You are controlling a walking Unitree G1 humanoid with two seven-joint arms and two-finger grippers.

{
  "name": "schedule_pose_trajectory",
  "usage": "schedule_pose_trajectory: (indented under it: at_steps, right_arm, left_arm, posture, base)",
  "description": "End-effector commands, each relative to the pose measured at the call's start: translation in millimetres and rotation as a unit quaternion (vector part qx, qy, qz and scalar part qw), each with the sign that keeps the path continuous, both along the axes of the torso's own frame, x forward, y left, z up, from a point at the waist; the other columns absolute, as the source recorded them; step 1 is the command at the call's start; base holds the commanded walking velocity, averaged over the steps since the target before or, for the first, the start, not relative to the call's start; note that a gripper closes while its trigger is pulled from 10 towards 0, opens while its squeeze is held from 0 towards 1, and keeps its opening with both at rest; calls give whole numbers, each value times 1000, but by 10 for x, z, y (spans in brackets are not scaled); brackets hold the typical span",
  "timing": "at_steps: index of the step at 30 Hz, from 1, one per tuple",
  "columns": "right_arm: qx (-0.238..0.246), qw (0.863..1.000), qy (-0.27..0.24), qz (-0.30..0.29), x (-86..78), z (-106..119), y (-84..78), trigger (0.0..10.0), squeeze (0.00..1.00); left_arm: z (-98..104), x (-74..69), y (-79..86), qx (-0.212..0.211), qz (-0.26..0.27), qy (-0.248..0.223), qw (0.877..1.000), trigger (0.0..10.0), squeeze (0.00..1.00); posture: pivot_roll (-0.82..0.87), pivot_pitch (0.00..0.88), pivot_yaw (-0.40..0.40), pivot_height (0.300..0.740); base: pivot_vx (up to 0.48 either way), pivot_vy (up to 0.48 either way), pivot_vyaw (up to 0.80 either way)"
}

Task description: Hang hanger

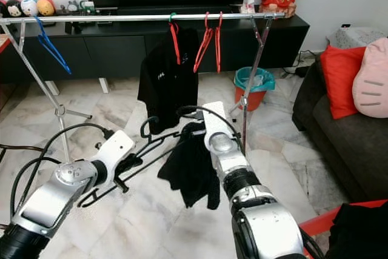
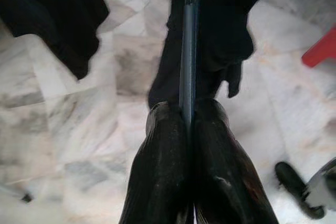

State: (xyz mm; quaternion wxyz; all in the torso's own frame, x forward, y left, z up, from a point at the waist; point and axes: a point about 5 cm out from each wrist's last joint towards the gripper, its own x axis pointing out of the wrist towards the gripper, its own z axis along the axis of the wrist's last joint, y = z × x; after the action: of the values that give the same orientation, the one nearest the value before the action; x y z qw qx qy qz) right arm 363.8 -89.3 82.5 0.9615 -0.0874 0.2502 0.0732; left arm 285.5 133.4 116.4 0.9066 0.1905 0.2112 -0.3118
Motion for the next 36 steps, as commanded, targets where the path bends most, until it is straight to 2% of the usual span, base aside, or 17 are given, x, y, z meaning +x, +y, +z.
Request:
schedule_pose_trajectory:
  at_steps: [1, 3, 4, 8, 13, 21, 23, 26, 31, 36]
  right_arm:
    - [6, 1000, -1, 9, -1, 29, 36, 10000, 0]
    - [4, 1000, 1, 19, -33, 2, 80, 10000, 0]
    - [4, 1000, 1, 19, -33, 2, 80, 10000, 0]
    - [10, 1000, -4, 10, -2, 63, 47, 10000, 0]
    - [16, 1000, -11, 20, 9, 133, 72, 10000, 0]
    - [2, 999, -38, 11, 83, 260, -108, 10000, 0]
    - [-3, 999, -43, 4, 105, 307, -192, 10000, 0]
    - [-6, 999, -46, 5, 113, 336, -221, 10000, 0]
    - [-17, 998, -50, 16, 119, 374, -228, 10000, 0]
    - [-19, 998, -54, 13, 125, 409, -245, 10000, 0]
  left_arm:
    - [118, 43, -11, -12, 2, -19, 1000, 10000, 0]
    - [117, -10, -98, -30, -30, -6, 999, 10000, 0]
    - [117, -10, -98, -30, -30, -6, 999, 10000, 0]
    - [164, -127, -199, -61, -92, 10, 994, 10000, 0]
    - [150, -205, -209, -63, -128, 30, 989, 10000, 0]
    - [106, -345, -141, -51, -175, 67, 981, 10000, 0]
    - [82, -361, -96, -41, -176, 75, 981, 10000, 0]
    - [65, -353, -68, -30, -172, 78, 982, 10000, 0]
    - [15, -352, -46, -11, -167, 89, 982, 10000, 0]
    - [-6, -317, 22, 2, -135, 91, 987, 10000, 0]
  posture:
    - [95, 0, -50, 740]
    - [92, 0, -50, 740]
    - [92, 0, -50, 740]
    - [95, 0, -49, 740]
    - [95, 0, -49, 740]
    - [94, 0, -44, 740]
    - [91, 0, -44, 740]
    - [90, 0, -43, 740]
    - [86, 0, -41, 740]
    - [91, 0, -41, 740]
  base:
    - [0, 0, 0]
    - [0, 0, 0]
    - [0, 0, 0]
    - [0, 0, 0]
    - [0, 0, 0]
    - [0, 0, 0]
    - [0, 0, 0]
    - [0, 0, 0]
    - [0, 0, 0]
    - [0, 0, 0]
